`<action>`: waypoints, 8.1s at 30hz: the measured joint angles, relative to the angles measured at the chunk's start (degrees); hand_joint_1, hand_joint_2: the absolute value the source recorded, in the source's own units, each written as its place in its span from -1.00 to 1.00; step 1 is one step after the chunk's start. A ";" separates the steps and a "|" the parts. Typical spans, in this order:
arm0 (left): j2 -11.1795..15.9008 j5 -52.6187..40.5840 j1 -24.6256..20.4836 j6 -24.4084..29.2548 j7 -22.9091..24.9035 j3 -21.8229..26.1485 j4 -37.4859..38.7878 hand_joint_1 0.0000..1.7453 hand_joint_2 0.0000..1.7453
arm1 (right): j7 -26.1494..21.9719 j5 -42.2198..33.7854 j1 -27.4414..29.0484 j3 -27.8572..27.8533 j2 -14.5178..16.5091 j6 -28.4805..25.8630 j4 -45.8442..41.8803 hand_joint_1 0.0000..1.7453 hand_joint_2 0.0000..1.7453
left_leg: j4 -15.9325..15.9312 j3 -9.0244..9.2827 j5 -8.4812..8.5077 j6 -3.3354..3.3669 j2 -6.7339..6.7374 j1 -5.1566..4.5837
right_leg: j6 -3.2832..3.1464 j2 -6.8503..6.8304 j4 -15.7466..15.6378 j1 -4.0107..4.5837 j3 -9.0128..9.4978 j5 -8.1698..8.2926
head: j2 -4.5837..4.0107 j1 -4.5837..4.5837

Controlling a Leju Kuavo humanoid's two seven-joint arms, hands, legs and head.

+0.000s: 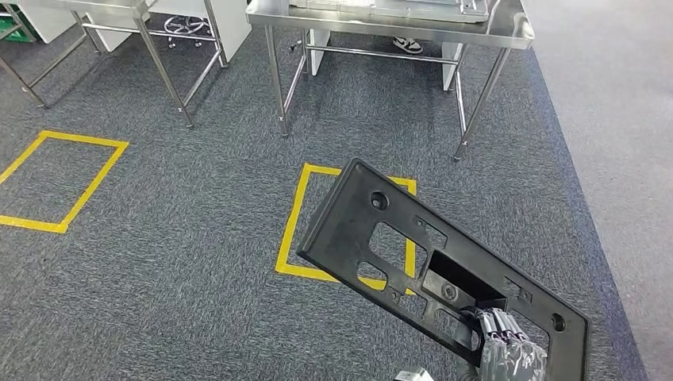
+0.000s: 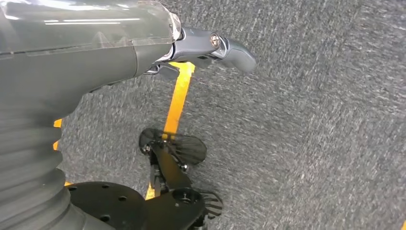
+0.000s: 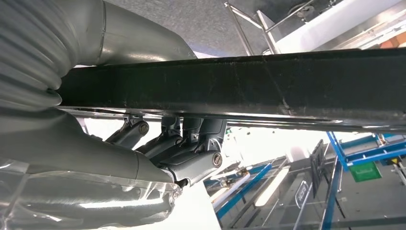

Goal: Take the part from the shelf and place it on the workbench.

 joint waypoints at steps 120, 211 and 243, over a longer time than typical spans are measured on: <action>0.91 -4.73 -0.89 0.66 2.45 0.13 0.09 -1.00 1.00 | -18.09 -35.27 -19.63 -20.26 0.98 10.05 14.45 1.00 1.00 | 2.89 -8.30 5.96 1.50 -0.94 -0.75 | 0.99 0.86 5.21 -0.37 1.80 -4.55 | 0.00 -0.24; 1.06 -9.01 -3.09 0.75 5.26 -3.60 0.31 -1.00 -1.00 | -4.26 3.90 -58.42 7.24 -12.75 9.22 48.78 -1.00 1.00 | -0.89 -7.61 8.46 1.62 -0.43 -0.91 | -0.65 0.89 7.91 0.25 -2.52 -5.03 | 0.00 -0.20; 1.31 -7.87 -3.49 -1.27 5.23 -3.57 0.31 -1.00 -1.00 | -8.27 -18.42 -55.50 -1.64 -3.46 26.39 51.52 -1.00 -1.00 | -0.16 -7.21 7.55 1.63 -0.37 -0.82 | 0.02 0.75 13.97 -0.26 -5.70 -6.74 | 0.00 -0.24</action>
